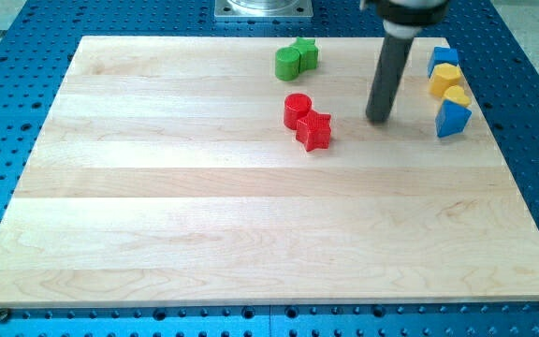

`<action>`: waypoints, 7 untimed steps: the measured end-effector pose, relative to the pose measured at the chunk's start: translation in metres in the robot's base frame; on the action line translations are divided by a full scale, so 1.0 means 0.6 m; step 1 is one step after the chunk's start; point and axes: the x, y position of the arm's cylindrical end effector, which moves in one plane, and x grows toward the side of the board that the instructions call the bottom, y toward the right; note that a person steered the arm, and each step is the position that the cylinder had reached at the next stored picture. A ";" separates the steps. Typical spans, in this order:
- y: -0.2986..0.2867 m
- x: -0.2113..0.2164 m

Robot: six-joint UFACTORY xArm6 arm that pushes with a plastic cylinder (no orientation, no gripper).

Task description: Push the yellow hexagon into the green star

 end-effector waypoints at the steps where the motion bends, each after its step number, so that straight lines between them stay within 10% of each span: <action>1: 0.050 0.131; 4: 0.106 0.191; 7: 0.250 0.077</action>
